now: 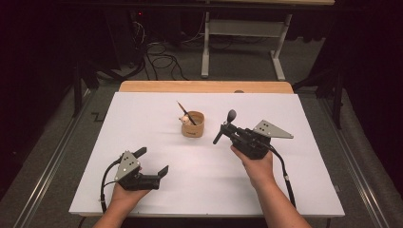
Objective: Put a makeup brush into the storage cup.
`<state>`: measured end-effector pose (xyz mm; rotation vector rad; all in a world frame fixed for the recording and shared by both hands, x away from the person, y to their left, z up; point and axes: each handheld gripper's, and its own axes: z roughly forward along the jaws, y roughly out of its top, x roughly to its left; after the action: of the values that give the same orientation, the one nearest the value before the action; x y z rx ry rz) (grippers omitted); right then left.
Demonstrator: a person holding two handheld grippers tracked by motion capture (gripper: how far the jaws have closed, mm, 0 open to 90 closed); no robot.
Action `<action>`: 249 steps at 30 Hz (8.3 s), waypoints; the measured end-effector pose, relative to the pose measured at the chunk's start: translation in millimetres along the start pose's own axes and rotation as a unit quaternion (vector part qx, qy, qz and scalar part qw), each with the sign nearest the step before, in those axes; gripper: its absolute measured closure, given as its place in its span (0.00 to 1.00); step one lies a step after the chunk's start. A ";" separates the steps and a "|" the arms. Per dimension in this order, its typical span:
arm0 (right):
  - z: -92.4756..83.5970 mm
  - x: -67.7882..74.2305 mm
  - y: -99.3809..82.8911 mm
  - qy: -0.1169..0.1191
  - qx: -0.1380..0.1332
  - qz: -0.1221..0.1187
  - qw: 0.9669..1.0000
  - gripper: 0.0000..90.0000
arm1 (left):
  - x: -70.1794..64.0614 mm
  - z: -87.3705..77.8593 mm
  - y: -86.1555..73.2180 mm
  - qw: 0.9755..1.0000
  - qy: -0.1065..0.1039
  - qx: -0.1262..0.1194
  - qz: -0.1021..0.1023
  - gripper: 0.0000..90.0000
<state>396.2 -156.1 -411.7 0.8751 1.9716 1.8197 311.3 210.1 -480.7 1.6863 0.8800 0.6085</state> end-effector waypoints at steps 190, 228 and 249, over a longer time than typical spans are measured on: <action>42.8 -7.9 -2.9 -0.060 0.096 -0.029 0.993 0.00 | 0.4 -6.6 3.9 1.000 -0.018 -0.020 -0.003 0.01; -77.5 -15.7 -16.3 -0.095 0.065 -0.054 0.992 0.00 | 7.2 -12.1 5.0 1.000 -0.001 -0.024 -0.020 0.01; -123.4 -18.8 -41.4 -0.131 0.032 -0.041 0.990 0.00 | 3.0 -12.0 5.9 1.000 0.004 -0.022 -0.016 0.01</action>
<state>326.2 -264.3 -438.2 0.9817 1.8798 1.5180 305.4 218.6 -471.8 1.6281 0.8913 0.6105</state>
